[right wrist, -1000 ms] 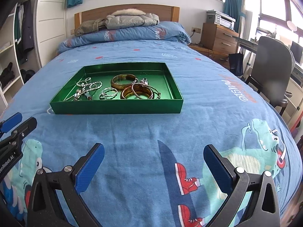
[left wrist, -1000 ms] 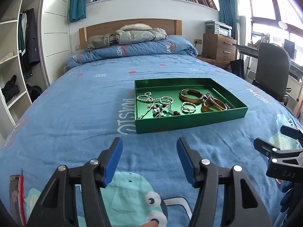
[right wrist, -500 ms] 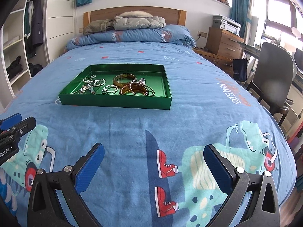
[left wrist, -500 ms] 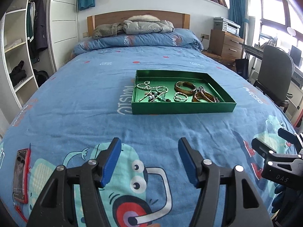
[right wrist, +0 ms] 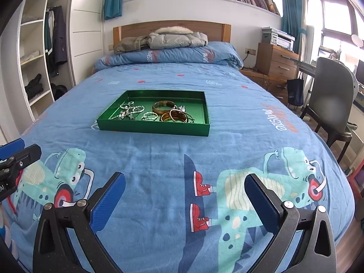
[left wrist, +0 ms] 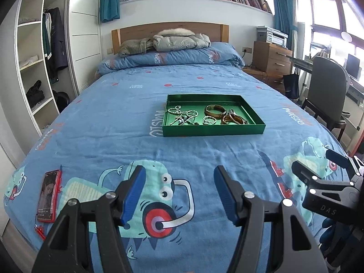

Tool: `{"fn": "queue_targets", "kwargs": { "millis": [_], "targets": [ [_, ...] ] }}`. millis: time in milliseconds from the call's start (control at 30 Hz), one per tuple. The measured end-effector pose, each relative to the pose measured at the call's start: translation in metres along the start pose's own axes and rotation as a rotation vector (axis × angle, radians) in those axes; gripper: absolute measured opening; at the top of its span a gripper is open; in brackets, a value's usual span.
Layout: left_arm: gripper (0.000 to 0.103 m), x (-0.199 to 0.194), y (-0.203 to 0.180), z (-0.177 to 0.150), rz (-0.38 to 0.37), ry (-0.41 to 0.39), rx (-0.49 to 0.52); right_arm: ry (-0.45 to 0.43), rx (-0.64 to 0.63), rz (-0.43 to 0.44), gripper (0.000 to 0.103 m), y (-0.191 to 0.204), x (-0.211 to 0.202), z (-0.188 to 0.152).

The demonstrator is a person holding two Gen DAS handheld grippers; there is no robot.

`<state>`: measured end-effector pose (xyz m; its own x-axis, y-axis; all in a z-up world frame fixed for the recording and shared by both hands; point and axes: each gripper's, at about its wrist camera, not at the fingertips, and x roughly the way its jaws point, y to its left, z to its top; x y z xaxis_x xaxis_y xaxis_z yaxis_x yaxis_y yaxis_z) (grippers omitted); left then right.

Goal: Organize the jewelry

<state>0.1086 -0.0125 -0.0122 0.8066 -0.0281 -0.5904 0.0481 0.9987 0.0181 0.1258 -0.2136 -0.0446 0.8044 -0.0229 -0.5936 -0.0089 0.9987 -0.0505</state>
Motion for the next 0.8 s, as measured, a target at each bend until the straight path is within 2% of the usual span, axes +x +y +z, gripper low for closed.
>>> {"fn": "queue_targets", "kwargs": {
  "millis": [233, 800],
  "targets": [
    [0.061, -0.023, -0.010, -0.003, 0.014, -0.023, 0.018, -0.025, 0.026, -0.003, 0.103, -0.019, -0.024, -0.006],
    [0.061, -0.046, -0.025, -0.011, 0.058, -0.051, 0.039, -0.049, 0.049, 0.022, 0.103, -0.038, -0.042, -0.016]
  ]
}}
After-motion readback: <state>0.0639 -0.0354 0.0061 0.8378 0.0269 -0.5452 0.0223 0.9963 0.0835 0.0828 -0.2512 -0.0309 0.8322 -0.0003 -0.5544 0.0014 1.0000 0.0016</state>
